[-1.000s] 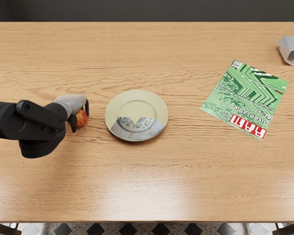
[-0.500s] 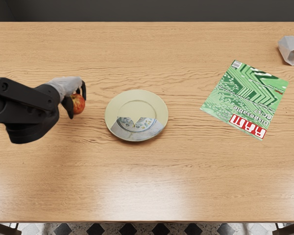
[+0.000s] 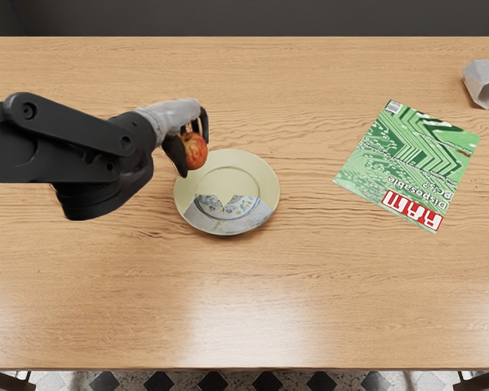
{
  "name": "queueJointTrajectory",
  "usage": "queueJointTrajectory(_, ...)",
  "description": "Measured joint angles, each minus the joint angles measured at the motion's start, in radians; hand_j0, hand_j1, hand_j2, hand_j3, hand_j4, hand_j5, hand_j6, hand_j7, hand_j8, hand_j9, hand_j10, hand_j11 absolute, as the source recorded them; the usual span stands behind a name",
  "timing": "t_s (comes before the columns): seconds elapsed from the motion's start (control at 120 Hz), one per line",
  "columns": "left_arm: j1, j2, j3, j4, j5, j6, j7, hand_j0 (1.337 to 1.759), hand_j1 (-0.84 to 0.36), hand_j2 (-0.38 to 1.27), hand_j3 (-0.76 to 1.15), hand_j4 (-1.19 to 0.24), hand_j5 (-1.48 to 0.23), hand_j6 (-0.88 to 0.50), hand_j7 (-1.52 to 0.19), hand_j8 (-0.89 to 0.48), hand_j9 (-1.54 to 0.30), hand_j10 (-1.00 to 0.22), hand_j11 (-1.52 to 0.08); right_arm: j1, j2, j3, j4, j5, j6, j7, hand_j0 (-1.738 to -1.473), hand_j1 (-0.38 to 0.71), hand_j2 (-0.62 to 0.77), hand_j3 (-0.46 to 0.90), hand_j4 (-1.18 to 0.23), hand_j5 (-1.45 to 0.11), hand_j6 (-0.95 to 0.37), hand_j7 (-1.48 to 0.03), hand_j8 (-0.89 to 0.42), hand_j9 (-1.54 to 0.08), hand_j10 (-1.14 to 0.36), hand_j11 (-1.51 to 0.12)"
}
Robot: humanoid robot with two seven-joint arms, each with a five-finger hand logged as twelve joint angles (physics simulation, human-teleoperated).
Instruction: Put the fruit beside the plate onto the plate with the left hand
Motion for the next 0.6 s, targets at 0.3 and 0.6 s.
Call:
queueJointTrajectory(0.3,0.065,-0.111,-0.051,0.05,-0.009,0.003,0.0,1.648,-0.34,0.53,0.0,-0.46,-1.25,-0.25,-1.21,-0.34,-1.19,-0.84,-1.2,0.0,0.0,0.0,0.0,0.0,0.0,0.0,-1.658,-0.31,-0.01,0.0,-0.03,-0.04,-0.03,-0.04,-0.03,-0.04,-0.03,-0.04)
queueJointTrajectory(0.6,0.106,-0.154,-0.058,0.105,0.001,0.015,0.001,1.647,-0.35,0.52,0.0,-0.47,-1.19,-0.28,-1.16,-0.34,-1.15,-0.81,-1.16,0.0,0.0,0.0,0.0,0.0,0.0,0.0,-1.658,-0.31,-0.01,0.0,-0.03,-0.04,-0.03,-0.04,-0.03,-0.04,-0.03,-0.04)
